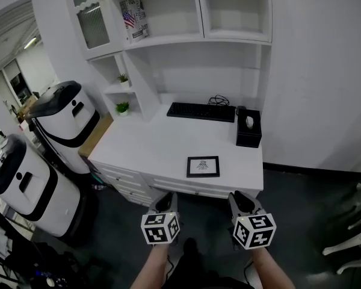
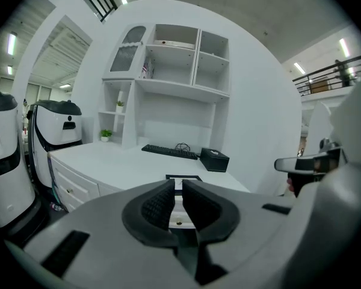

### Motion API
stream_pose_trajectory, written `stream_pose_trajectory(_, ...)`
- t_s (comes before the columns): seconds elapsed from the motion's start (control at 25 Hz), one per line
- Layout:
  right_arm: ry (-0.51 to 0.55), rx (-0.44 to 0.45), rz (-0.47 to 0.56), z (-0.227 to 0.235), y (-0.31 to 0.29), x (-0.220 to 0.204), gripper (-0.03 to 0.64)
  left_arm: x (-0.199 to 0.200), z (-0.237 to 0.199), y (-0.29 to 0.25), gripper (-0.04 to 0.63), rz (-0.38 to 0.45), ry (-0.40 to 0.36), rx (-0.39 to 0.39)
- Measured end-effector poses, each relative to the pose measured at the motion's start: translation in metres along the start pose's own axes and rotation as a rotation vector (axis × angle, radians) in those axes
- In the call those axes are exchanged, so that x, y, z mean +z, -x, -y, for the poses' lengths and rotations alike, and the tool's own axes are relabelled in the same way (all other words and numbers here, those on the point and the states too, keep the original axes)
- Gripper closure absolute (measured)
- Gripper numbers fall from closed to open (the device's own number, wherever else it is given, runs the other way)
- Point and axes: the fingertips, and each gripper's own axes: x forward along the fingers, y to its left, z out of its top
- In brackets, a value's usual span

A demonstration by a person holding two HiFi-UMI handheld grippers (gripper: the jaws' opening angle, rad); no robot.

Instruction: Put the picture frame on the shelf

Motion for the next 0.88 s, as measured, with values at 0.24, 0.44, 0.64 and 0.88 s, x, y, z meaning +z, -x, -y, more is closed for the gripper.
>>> stream_pose_trajectory(0.24,-0.013,-0.032,-0.006,0.006,-0.054,0.013,0.524,0.017,-0.029,-0.053,0.578,-0.017,0.007,-0.033)
stream_pose_trajectory(0.44,-0.029,-0.068,-0.027,0.013,-0.096,0.02,0.499,0.032,-0.05,-0.095,0.577,-0.041,-0.002,-0.075)
stream_pose_trajectory(0.64,-0.05,-0.113,-0.047,0.019,-0.127,0.024,0.473,0.043,-0.066,-0.131,0.541,-0.067,0.004,-0.128)
stream_pose_trajectory(0.88,-0.064,-0.166,-0.074,0.027,-0.153,0.021,0.459,0.05,-0.08,-0.164,0.516,-0.092,0.014,-0.173)
